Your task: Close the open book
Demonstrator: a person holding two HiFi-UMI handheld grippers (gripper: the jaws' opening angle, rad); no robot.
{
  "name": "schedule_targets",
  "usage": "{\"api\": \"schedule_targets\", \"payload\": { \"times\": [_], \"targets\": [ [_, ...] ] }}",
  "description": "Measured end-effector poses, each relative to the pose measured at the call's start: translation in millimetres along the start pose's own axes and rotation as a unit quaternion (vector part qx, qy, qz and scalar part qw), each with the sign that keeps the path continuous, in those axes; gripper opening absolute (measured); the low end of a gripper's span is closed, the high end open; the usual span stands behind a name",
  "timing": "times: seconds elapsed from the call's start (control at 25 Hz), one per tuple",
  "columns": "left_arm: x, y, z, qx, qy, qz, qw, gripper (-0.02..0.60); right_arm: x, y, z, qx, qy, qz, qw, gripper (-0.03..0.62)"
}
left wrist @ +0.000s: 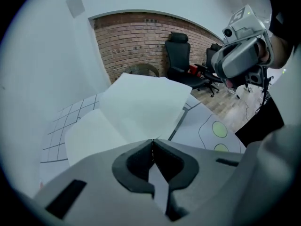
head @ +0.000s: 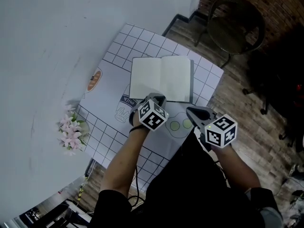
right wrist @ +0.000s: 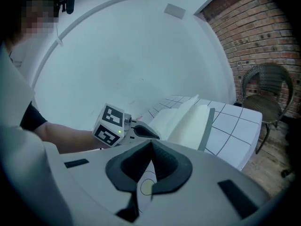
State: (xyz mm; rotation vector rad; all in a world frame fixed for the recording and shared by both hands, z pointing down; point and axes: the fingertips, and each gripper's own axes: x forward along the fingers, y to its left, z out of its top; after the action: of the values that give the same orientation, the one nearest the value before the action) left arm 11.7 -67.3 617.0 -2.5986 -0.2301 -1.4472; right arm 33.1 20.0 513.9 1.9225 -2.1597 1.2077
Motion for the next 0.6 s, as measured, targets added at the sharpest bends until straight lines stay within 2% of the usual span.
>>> {"api": "schedule_targets", "payload": {
  "times": [0.12, 0.2, 0.32, 0.44, 0.52, 0.6],
  "targets": [
    [-4, 8, 0, 0.009, -0.007, 0.021, 0.9997, 0.011, 0, -1, -3, 0.002, 0.005, -0.003, 1.000, -0.002],
    [-10, 18, -2, -0.004, -0.013, 0.044, 0.9989, 0.011, 2, 0, -4, 0.004, 0.008, -0.003, 1.000, -0.002],
    [-23, 37, -18, -0.058, -0.027, 0.089, 0.9940, 0.011, 2, 3, -4, 0.004, 0.010, -0.002, 1.000, -0.002],
    [-43, 47, -38, -0.105, -0.040, 0.130, 0.9852, 0.012, 4, 4, -2, 0.003, 0.009, -0.001, 1.000, -0.002],
    [-56, 44, -43, -0.108, -0.050, 0.156, 0.9806, 0.012, 5, 3, -1, 0.004, 0.010, -0.001, 1.000, -0.002],
    [-57, 31, -38, -0.084, -0.052, 0.154, 0.9830, 0.026, 7, 1, -2, 0.005, 0.013, 0.000, 1.000, -0.002]
  ]
}}
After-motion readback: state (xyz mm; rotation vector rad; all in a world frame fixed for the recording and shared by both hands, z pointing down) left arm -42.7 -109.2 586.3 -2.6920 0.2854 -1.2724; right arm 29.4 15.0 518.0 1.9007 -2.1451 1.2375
